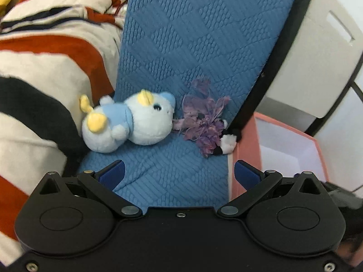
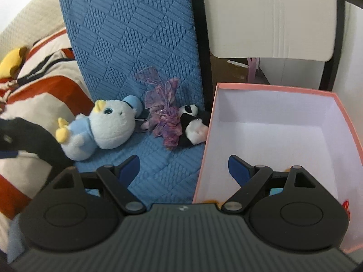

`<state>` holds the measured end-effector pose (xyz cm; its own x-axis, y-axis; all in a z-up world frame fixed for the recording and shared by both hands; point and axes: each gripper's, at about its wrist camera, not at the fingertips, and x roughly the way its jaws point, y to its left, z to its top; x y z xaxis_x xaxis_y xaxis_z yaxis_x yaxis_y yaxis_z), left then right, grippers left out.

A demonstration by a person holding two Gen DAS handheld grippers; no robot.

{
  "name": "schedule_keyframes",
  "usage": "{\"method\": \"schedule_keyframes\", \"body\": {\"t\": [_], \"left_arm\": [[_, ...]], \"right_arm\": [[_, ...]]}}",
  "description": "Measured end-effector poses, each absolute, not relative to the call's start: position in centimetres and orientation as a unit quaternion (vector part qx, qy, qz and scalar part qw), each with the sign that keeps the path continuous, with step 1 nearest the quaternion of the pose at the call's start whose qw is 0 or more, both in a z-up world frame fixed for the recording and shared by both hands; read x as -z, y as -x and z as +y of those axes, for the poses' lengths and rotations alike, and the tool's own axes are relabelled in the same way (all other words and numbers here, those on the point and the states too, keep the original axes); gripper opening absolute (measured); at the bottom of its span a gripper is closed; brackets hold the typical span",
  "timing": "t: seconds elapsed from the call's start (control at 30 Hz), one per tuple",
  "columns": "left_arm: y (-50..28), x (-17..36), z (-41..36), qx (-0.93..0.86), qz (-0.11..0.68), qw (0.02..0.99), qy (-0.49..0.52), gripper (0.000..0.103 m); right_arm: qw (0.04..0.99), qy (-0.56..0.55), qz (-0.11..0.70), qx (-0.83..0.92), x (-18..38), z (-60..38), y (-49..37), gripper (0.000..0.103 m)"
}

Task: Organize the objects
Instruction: 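Withdraw both grippers from the box toward the panda and ribbon bow, then grasp the purple ribbon bow with the left gripper while the right gripper grasps the panda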

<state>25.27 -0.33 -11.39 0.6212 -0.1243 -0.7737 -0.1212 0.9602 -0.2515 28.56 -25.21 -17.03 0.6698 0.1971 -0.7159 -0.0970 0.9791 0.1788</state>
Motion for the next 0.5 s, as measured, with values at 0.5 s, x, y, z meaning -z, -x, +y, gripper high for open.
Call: {"method": "schedule_keyframes", "body": {"t": [0.5], "left_arm": [[-32.4, 21.9, -2.2, 0.052, 0.393, 0.912, 0.108, 0.103]], "right_arm": [[0.925, 0.043, 0.353, -0.133, 19.2, -23.8, -33.8, 0.055]]}}
